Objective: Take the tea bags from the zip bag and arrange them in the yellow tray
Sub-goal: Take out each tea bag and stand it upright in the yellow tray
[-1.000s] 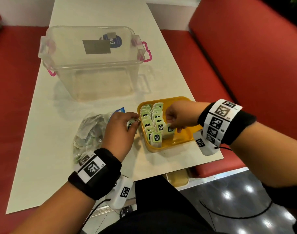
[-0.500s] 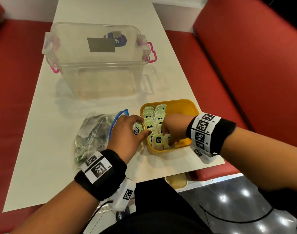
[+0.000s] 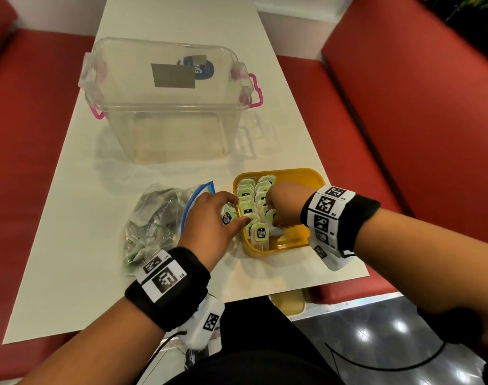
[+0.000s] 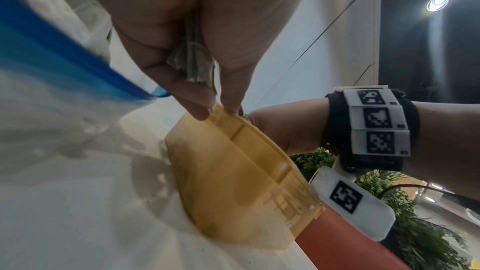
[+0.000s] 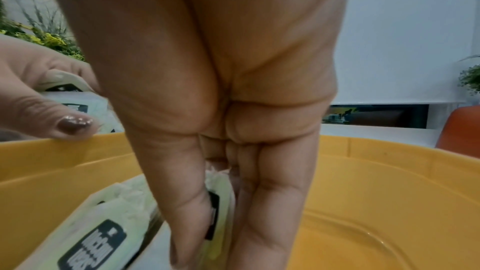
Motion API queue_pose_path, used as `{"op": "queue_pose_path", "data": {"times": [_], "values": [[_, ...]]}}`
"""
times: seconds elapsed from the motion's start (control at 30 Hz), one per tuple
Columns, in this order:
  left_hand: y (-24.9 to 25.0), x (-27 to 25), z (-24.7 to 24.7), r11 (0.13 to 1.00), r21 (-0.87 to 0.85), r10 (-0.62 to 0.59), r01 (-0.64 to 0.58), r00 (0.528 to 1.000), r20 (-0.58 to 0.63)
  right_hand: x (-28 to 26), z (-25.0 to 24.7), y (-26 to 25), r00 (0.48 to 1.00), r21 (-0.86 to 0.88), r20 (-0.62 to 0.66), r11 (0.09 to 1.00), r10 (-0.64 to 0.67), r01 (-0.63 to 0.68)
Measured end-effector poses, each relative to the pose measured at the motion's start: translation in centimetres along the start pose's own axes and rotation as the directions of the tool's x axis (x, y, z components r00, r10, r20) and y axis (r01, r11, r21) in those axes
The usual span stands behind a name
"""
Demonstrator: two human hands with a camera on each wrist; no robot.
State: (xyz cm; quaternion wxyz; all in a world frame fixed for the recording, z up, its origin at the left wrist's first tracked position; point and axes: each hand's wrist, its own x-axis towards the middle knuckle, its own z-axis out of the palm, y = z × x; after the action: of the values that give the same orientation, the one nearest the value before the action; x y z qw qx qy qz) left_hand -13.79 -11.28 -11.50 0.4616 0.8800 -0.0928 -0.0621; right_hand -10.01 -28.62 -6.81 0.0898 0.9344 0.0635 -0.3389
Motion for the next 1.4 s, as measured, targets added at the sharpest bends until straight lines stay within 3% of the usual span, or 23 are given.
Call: {"op": "queue_pose_path", "data": {"times": [0.33,0.5,0.63,0.73,0.93,1.17,1.3,1.4], "values": [[0.0,-0.1,-0.1,0.999,-0.042,0.006,-0.006,1.0,-0.003,-0.6,-0.2,0.2,1.0,0.142,-0.015,0.99,0.011,-0.009],[0.4,-0.5,-0.8,0.979,-0.205,0.001,-0.006,1.0,-0.024,-1.5,-0.6,0.4,0.998,0.174,-0.053,0.985,0.028,-0.018],[1.2,-0.8,-2.0,0.884,-0.462,-0.07,0.074,0.997,0.025,-2.9,-2.4,1.0,0.976,0.229,-0.214,0.973,0.031,0.02],[1.6,-0.9,-2.7,0.812,-0.576,-0.057,0.087,0.996,0.07,-4.3,-4.1,0.9,0.948,0.406,-0.318,0.902,-0.015,0.15],[2.9,-1.1,-3.0,0.708,-0.701,-0.026,0.091,0.994,0.103,-6.2,-4.8,-0.8,0.936,0.67,-0.334,0.672,-0.108,0.316],[2.7,-1.3,-2.7,0.74,-0.663,-0.011,0.109,0.989,0.15,-6.3,-4.5,0.6,0.929,0.708,-0.363,0.626,-0.074,0.326],[1.5,-1.3,-2.2,0.799,-0.592,-0.043,0.104,0.992,0.116,-6.1,-4.4,2.3,0.948,0.688,-0.306,0.668,-0.089,0.285],[0.7,-1.1,-1.8,0.85,-0.513,-0.085,0.118,0.993,0.086,-5.8,-4.0,3.2,0.963,0.588,-0.246,0.772,-0.114,0.241]]}}
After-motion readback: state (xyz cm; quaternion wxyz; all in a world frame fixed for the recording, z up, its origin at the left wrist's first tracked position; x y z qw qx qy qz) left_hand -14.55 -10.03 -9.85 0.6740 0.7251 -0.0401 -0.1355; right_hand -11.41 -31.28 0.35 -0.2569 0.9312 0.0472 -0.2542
